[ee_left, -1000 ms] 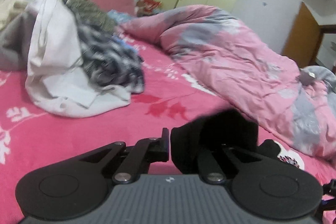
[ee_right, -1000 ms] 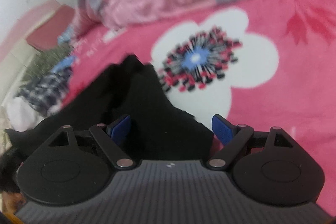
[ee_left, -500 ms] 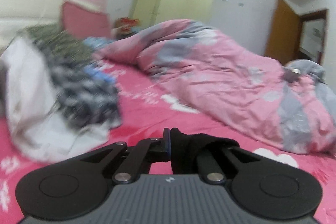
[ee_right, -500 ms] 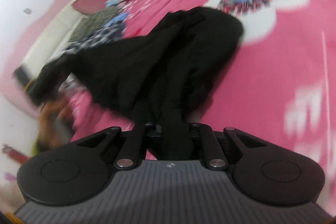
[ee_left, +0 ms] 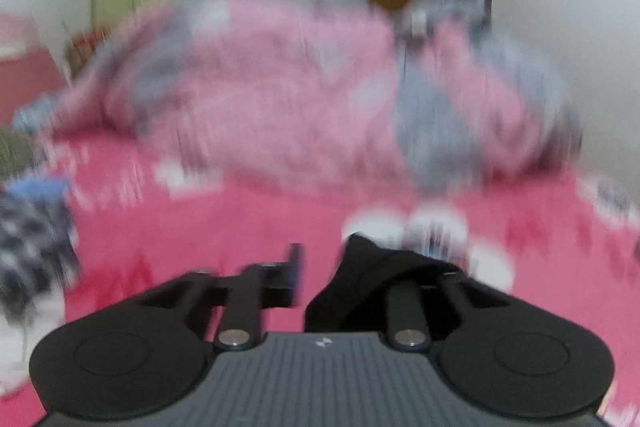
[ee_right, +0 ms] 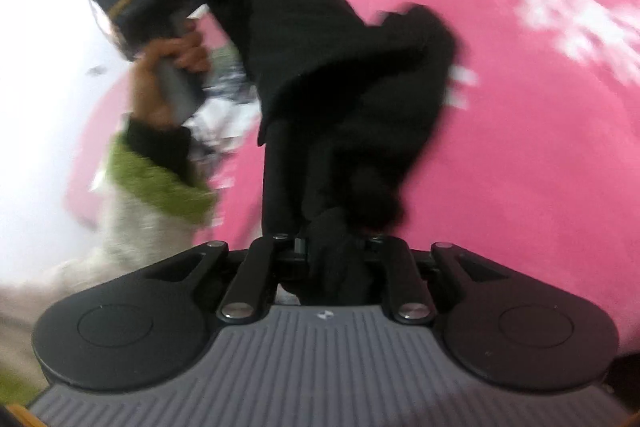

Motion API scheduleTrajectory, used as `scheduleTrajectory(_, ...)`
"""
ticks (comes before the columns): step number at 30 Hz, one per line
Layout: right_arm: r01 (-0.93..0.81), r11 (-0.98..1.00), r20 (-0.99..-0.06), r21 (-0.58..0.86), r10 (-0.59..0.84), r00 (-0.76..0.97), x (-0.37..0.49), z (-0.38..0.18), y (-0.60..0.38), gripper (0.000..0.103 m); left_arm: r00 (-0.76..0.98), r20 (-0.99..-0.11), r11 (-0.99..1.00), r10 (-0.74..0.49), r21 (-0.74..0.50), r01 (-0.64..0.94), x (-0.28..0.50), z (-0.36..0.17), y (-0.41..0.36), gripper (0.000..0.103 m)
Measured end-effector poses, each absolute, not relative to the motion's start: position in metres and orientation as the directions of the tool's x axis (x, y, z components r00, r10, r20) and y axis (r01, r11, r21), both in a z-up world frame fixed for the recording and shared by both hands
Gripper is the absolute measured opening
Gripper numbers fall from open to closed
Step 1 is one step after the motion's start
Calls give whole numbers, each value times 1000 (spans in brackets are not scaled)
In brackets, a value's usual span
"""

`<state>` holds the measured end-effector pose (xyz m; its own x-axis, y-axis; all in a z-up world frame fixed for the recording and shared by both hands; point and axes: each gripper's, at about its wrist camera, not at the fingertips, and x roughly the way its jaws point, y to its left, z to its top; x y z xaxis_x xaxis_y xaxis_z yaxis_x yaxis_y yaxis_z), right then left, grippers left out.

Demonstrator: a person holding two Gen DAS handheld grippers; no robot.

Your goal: Fold clothes

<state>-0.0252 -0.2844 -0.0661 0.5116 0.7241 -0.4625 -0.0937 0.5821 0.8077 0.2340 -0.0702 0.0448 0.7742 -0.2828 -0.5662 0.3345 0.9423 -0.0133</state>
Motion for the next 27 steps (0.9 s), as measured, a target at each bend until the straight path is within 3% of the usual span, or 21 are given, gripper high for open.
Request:
scheduleTrajectory(2,-69,595,-478,801,705,525,-32,-64,-292,31,744,-611,947,-269,-25,322,233,31,-63,53)
scheduleTrajectory(3,-78,602,-474,795,696,539,-37,-60,-297,39,738,-621,950,-266,-36,311,230,26,-56,57)
scheduleTrajectory(4,-87,620,-477,780,679,558,-42,-53,-303,55,731,-628,952,-266,-52,301,226,23,-49,65)
scheduleTrajectory(6,-106,667,-485,738,633,604,-49,-40,-315,66,729,-625,955,-279,-103,277,218,22,-27,69)
scheduleTrajectory(13,-224,762,-439,607,558,704,-26,3,-319,67,721,-610,943,-329,-249,219,169,22,31,70)
scheduleTrajectory(19,-461,837,-402,294,546,735,18,30,-237,67,720,-581,923,-379,-294,249,123,13,37,70)
scheduleTrajectory(23,-536,844,-454,-2,477,753,39,26,-178,63,737,-554,921,-387,-257,291,108,4,25,70)
scheduleTrajectory(24,-543,838,-484,-54,454,748,46,21,-169,54,739,-550,921,-389,-247,301,106,1,22,70)
scheduleTrajectory(25,-548,831,-513,-97,430,743,53,16,-161,35,736,-550,919,-395,-243,311,105,-1,20,70)
scheduleTrajectory(27,-526,847,-541,-76,409,735,64,12,-163,14,729,-554,915,-403,-231,331,104,-7,16,70)
